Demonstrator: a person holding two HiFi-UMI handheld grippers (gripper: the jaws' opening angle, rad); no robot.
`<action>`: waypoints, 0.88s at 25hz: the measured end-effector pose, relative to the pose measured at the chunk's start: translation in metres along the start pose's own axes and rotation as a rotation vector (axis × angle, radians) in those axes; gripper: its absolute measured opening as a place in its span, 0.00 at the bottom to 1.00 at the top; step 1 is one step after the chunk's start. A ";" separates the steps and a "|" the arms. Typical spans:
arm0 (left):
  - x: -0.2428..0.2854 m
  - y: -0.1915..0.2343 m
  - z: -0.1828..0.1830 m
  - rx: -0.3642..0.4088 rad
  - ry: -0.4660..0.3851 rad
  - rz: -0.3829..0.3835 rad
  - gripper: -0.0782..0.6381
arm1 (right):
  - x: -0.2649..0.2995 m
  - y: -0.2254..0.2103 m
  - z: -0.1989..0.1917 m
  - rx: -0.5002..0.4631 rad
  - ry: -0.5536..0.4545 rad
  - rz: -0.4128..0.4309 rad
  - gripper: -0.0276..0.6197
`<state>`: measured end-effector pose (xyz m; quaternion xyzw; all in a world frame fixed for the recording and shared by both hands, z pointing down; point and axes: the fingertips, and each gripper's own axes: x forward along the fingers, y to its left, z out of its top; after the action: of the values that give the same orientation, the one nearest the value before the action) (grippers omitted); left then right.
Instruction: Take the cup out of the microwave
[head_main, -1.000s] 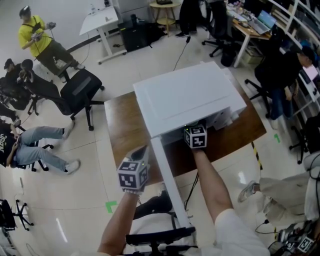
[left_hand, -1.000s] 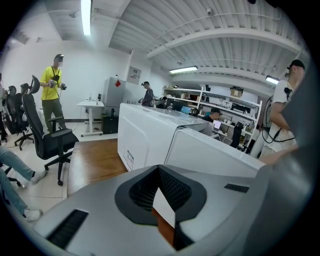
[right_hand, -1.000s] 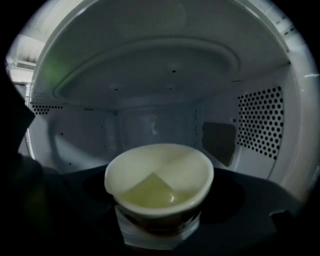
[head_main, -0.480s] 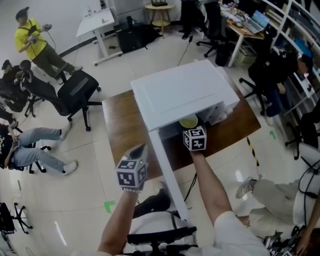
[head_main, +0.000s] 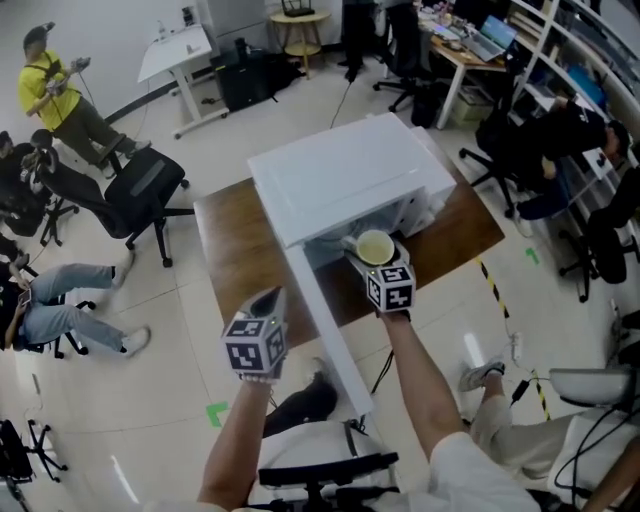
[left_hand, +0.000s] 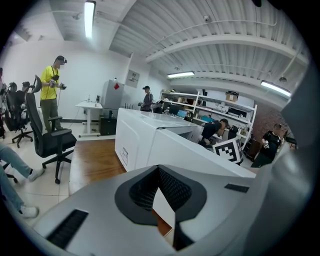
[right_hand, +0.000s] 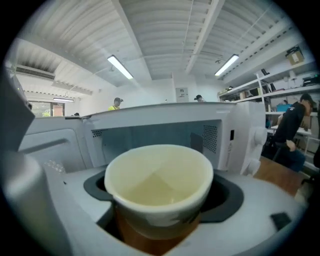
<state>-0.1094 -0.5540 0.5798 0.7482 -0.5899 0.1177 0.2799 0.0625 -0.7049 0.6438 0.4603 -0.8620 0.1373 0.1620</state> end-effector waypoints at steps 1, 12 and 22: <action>-0.003 -0.003 -0.001 0.001 -0.001 -0.004 0.10 | -0.008 0.000 0.001 0.002 0.001 -0.001 0.80; -0.036 -0.043 -0.008 0.017 -0.021 -0.061 0.10 | -0.125 0.004 0.026 0.016 -0.020 -0.023 0.80; -0.081 -0.069 -0.026 0.037 -0.048 -0.118 0.10 | -0.259 0.018 0.036 0.086 -0.074 -0.099 0.80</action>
<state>-0.0620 -0.4634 0.5409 0.7893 -0.5491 0.0939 0.2583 0.1769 -0.5151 0.5043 0.5137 -0.8369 0.1488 0.1167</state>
